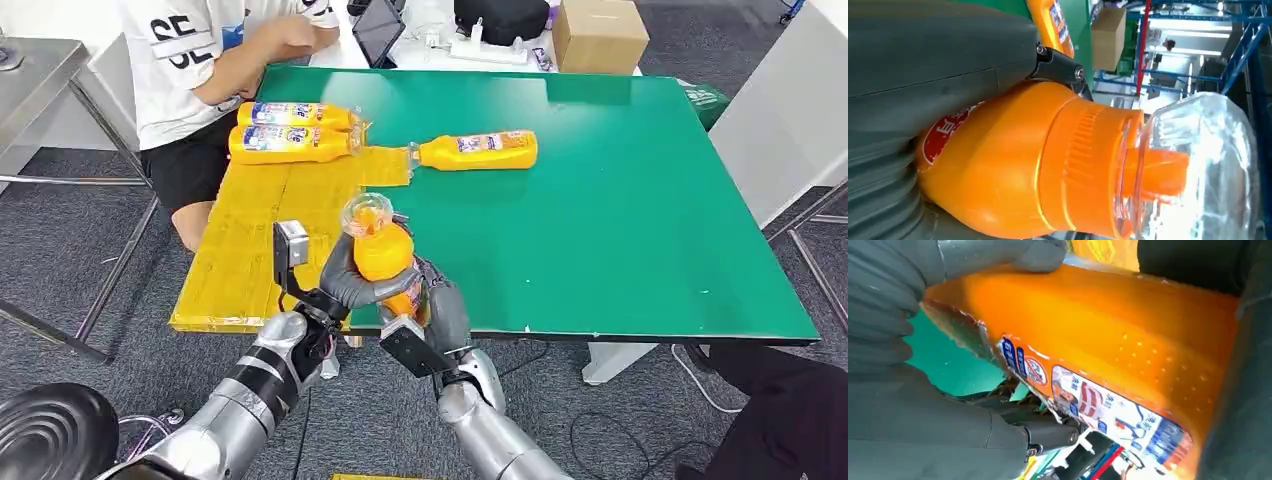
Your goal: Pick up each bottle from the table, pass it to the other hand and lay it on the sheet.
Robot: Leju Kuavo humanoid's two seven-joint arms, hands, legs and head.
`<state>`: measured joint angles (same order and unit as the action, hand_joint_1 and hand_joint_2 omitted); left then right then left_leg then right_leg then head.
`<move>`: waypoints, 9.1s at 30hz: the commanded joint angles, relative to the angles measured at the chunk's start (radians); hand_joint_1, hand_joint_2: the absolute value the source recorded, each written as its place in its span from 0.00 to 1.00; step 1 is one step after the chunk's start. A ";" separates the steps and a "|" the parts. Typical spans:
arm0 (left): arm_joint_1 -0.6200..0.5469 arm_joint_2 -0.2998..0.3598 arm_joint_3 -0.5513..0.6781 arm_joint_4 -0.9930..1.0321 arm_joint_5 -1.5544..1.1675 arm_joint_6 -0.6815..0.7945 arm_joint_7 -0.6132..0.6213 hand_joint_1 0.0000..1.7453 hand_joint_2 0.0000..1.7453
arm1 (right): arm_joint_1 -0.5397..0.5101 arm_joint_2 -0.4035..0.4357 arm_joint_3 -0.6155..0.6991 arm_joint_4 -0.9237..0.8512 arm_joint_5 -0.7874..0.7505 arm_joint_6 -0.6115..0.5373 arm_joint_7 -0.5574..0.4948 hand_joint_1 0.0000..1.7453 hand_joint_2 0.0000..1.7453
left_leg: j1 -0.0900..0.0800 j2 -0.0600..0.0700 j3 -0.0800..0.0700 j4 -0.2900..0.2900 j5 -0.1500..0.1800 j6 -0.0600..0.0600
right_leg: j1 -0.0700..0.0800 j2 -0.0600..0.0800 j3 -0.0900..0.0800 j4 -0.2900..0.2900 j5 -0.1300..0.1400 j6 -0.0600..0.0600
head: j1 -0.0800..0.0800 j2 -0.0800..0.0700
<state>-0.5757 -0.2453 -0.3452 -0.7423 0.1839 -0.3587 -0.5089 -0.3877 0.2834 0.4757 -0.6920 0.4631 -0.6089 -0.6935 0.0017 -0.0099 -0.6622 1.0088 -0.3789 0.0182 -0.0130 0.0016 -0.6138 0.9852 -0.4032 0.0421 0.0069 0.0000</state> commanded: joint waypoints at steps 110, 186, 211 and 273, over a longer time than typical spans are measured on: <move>-0.228 0.174 0.195 0.439 -1.127 0.562 0.058 0.00 0.00 | 0.085 -0.028 -0.065 -0.455 -0.230 0.150 0.042 0.00 0.00 | 0.001 0.001 0.004 0.000 -0.001 -0.001 | 0.001 0.000 0.004 0.000 -0.001 -0.001 | 0.000 0.000; 0.229 -0.028 0.275 -0.506 -0.155 0.672 -0.189 0.00 1.00 | 0.294 -0.048 -0.238 -0.653 -0.185 -0.081 -0.005 0.00 1.00 | -0.003 0.005 0.004 0.000 -0.009 0.001 | -0.002 0.007 0.002 -0.003 -0.004 0.004 | 0.004 0.000; 0.235 -0.027 0.272 -0.502 -0.159 0.669 -0.189 0.00 1.00 | 0.294 -0.049 -0.238 -0.642 -0.186 -0.081 -0.005 0.00 1.00 | -0.001 0.002 0.008 0.000 -0.007 0.002 | 0.000 0.003 0.008 -0.003 -0.006 0.003 | 0.005 0.000; 0.024 0.018 0.218 -0.125 -0.275 0.631 -0.189 0.00 1.00 | -0.556 -0.338 0.005 0.320 0.226 1.073 0.238 0.00 1.00 | -0.003 -0.001 0.005 0.002 -0.001 0.005 | 0.000 0.001 0.007 -0.001 -0.001 0.006 | 0.005 0.000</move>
<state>-0.4940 -0.2449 -0.0938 -0.9713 -0.0954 0.2739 -0.7019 -0.8768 0.0103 0.3558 -0.4246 0.6924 0.4279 -0.4161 -0.0020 -0.0088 -0.6601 1.0094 -0.3782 0.0245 -0.0139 0.0053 -0.6108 0.9834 -0.4019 0.0498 0.0118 0.0000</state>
